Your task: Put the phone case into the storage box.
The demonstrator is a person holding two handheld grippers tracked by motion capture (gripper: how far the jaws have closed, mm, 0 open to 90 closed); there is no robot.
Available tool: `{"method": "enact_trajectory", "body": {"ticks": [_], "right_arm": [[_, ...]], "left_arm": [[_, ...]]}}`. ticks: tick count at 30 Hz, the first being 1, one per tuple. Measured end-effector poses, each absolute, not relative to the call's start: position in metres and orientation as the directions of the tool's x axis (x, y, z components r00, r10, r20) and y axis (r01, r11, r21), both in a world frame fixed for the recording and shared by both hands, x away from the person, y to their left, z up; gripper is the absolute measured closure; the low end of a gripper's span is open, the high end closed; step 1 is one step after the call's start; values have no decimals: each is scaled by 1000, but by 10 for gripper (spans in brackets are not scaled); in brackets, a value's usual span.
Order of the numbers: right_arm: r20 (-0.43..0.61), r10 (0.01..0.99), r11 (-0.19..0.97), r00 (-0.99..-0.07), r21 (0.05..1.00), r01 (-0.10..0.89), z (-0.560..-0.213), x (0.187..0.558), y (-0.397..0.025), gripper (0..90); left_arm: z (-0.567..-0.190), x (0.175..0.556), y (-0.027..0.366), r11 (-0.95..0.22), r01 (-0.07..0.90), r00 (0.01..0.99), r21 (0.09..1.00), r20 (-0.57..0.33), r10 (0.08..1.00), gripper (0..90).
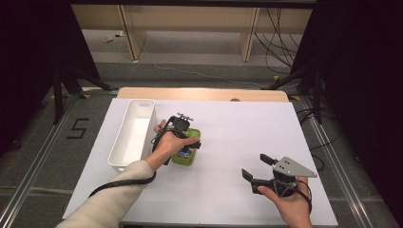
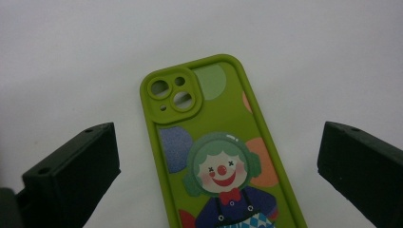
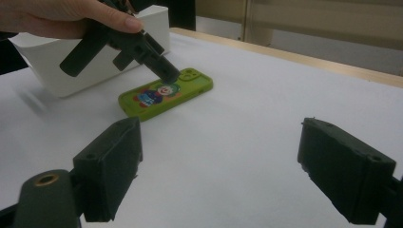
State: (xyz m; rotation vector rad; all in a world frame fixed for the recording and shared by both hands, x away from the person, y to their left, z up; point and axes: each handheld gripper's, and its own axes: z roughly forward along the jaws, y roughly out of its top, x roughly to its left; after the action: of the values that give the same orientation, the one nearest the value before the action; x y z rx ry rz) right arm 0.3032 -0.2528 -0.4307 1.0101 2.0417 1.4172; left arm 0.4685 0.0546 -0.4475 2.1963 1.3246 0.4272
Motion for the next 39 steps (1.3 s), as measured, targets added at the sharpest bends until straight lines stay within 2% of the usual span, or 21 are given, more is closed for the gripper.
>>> {"method": "enact_trajectory", "body": {"ticks": [16,39], "right_arm": [[40,775,203,-631,929,308,-432,304,-252,162],[39,774,207,-632,928,310,-432,304,-252,162]], "left_arm": [[-458,476,50,-348,768,419,537,-11,908,0],[-464,478,44,-350,806,399,477,-1,917,0]]}}
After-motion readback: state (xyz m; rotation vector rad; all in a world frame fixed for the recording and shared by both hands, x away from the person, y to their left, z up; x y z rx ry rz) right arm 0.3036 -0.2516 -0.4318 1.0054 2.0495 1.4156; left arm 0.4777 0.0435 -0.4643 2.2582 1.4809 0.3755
